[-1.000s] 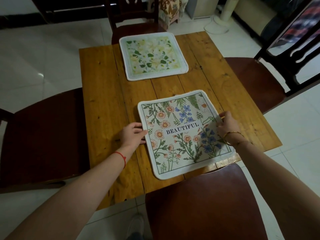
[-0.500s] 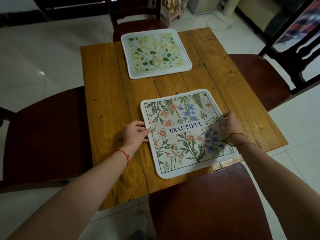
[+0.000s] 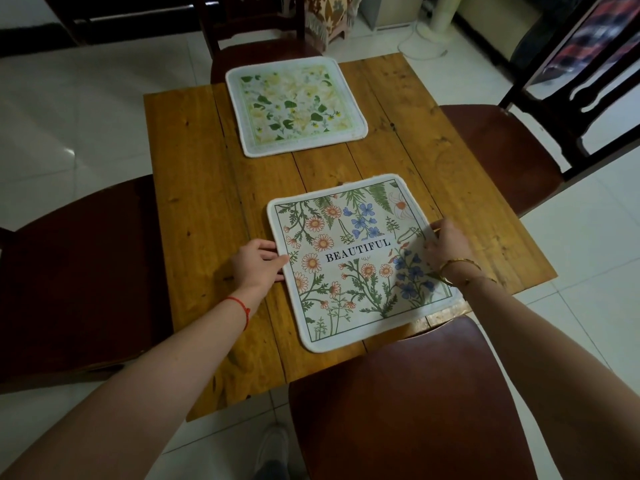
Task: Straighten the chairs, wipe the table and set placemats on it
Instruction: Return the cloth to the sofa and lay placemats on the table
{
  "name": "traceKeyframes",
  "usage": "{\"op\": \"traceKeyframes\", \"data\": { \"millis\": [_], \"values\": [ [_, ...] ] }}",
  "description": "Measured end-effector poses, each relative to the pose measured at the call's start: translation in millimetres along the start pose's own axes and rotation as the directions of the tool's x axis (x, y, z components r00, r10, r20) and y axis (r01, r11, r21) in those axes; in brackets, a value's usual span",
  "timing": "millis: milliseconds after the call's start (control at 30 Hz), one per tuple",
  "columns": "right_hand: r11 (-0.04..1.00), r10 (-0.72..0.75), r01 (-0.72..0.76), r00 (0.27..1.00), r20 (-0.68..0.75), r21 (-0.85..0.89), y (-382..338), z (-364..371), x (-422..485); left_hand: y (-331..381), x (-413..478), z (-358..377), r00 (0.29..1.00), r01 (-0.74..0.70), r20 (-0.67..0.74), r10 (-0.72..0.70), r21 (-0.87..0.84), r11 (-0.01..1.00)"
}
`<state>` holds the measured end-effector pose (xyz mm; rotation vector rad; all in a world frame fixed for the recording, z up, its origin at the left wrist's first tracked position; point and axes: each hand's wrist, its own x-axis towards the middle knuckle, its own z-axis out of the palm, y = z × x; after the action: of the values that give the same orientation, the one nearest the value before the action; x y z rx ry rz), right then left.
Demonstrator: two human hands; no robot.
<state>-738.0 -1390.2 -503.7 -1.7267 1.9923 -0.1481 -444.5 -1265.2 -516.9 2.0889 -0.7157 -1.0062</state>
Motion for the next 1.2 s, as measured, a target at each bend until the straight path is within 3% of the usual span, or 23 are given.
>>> {"op": "traceKeyframes", "data": {
  "millis": [733,1067,1200],
  "values": [
    [0.998,-0.055,0.054,0.998,0.032,0.033,16,0,10,0,-2,6,0.999,-0.035,-0.037,0.036,0.048,0.998],
    [0.996,-0.076,0.076,0.997,0.009,0.037,25,1,13,1,-8,11,0.991,-0.041,-0.122,0.05,0.075,0.996],
    [0.996,-0.088,0.088,0.996,0.002,0.005,29,-8,5,2,-14,5,0.978,-0.039,-0.196,0.07,0.158,0.987]
  ]
}}
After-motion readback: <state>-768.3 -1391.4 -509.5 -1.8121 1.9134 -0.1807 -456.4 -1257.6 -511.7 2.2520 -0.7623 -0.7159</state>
